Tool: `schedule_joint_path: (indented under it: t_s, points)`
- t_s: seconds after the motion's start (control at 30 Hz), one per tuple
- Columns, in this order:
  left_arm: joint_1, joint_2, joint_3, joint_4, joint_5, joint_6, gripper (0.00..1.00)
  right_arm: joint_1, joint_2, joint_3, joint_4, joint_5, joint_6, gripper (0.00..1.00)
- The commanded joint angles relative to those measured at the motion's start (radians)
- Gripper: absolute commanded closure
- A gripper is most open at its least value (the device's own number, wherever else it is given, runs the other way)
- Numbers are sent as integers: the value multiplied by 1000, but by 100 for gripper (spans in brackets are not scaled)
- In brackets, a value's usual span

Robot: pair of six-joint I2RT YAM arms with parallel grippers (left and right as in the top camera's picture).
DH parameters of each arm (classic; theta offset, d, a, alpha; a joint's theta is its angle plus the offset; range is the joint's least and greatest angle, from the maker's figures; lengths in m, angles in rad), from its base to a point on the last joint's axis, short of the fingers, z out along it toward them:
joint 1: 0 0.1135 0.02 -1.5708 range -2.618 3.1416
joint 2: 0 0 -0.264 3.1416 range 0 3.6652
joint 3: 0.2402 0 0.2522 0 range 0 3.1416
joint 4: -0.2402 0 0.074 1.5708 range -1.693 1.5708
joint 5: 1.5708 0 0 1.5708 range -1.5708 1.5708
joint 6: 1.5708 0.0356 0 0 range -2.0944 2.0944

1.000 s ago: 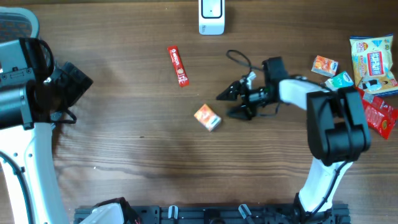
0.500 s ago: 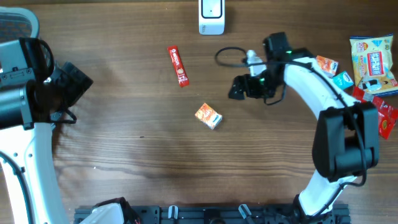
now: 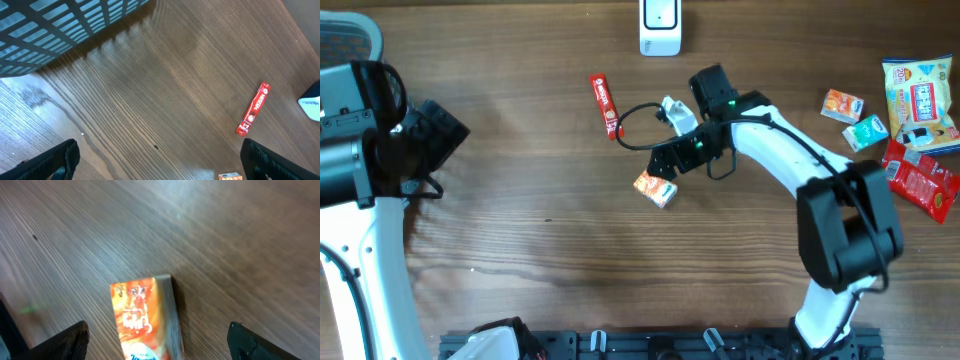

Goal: Scan the item barcode

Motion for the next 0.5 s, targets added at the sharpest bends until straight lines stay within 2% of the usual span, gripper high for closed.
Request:
schedule_joint_path:
  t_s: [0.0,0.13,0.23,0.4,0.47]
  points:
    - [5,-3,8,0,-17,-14,0,-1,79,-14,5,-113,18,12]
    - [5,-3,8,0,-17,-14,0,-1,116,-14,2,-126,56,25]
    - [5,-3,8,0,-17,-14,0,-4,117,-14,-2,-126,61,29]
    - [5,-3,8,0,-17,-14,0,-4,117,-14,-29,-56,65,45]
    - [5,-3,8,0,-17,-14,0,-4,117,-14,-42,-33,65,55]
